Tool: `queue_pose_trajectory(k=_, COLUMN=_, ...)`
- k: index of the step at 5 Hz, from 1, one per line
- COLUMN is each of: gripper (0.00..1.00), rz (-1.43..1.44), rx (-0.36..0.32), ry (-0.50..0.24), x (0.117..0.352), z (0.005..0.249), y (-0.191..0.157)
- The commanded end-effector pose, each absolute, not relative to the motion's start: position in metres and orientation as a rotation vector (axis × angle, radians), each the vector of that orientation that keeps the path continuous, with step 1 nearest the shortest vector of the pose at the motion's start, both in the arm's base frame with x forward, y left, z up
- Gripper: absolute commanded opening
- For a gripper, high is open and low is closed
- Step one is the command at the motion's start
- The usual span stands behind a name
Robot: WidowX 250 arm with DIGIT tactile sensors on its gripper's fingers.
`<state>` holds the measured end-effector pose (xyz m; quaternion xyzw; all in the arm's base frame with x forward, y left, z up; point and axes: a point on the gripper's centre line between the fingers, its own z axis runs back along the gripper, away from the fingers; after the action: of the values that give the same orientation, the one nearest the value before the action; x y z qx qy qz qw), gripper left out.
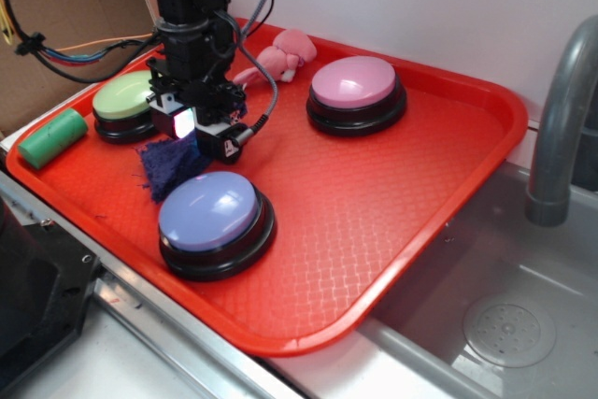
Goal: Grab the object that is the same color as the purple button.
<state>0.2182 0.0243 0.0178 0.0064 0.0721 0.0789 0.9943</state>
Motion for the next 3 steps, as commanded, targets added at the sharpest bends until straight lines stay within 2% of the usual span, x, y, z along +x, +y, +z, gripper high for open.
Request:
queue_pose_trajectory(k=1, gripper=0.0, rz=0.192, rx=0.024, ry=0.133, x=0.222, z=0.024, y=0.026)
queue_pose_trajectory(k=2, gripper=0.0, rz=0.233, rx=0.053, ry=0.151, x=0.221, z=0.044, y=0.026)
queue_pose_trajectory(k=3, gripper=0.0, rz=0.22, rx=0.027, ry=0.145, x=0.222, z=0.075, y=0.024)
